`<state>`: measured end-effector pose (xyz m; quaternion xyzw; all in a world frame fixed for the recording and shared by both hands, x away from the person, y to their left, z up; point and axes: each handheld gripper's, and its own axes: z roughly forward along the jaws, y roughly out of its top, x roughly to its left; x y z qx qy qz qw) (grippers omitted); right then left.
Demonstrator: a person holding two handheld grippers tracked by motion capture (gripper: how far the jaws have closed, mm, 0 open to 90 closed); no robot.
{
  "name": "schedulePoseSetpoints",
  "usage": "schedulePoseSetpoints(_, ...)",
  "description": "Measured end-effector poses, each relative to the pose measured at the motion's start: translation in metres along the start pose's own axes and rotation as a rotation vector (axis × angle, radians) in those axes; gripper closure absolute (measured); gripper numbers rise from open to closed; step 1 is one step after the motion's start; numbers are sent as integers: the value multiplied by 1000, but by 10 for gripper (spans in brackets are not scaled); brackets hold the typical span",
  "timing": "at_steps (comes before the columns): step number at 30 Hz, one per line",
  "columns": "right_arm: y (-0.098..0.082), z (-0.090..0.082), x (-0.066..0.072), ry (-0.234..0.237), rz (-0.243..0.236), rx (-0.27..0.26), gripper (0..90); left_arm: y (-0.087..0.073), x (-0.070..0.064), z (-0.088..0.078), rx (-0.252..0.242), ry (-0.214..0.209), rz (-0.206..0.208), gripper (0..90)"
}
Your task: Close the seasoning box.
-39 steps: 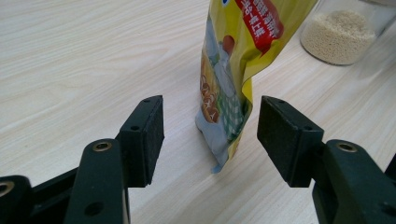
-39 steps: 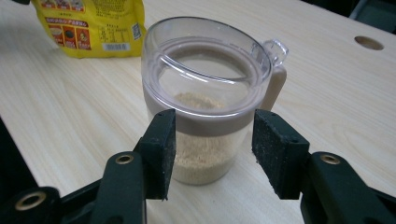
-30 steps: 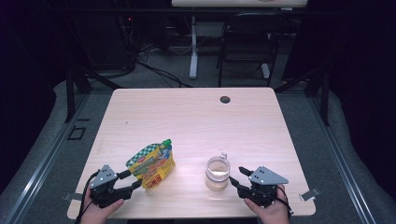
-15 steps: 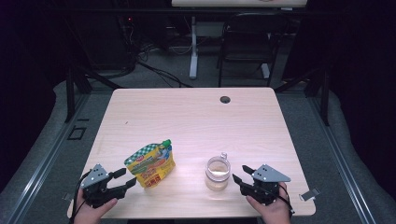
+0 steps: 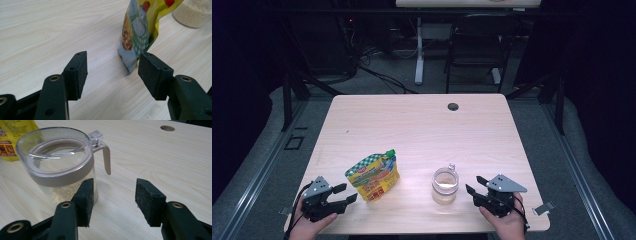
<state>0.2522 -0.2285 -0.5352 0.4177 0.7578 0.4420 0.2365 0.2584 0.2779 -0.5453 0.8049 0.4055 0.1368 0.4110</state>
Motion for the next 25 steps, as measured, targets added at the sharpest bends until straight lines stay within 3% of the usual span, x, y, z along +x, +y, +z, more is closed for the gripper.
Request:
schedulePoseSetpoints(5, -3, 4, -4, -15, 16, 23, 490, -3, 6, 4, 38, 22, -22, 410)
schedulePoseSetpoints(14, -8, 10, -15, -45, 63, 60, 469, -7, 17, 5, 53, 73, -86, 411)
schedulePoseSetpoints(25, -10, 12, -23, -79, 117, 50, 447, -7, 24, 7, 59, 111, -120, 410)
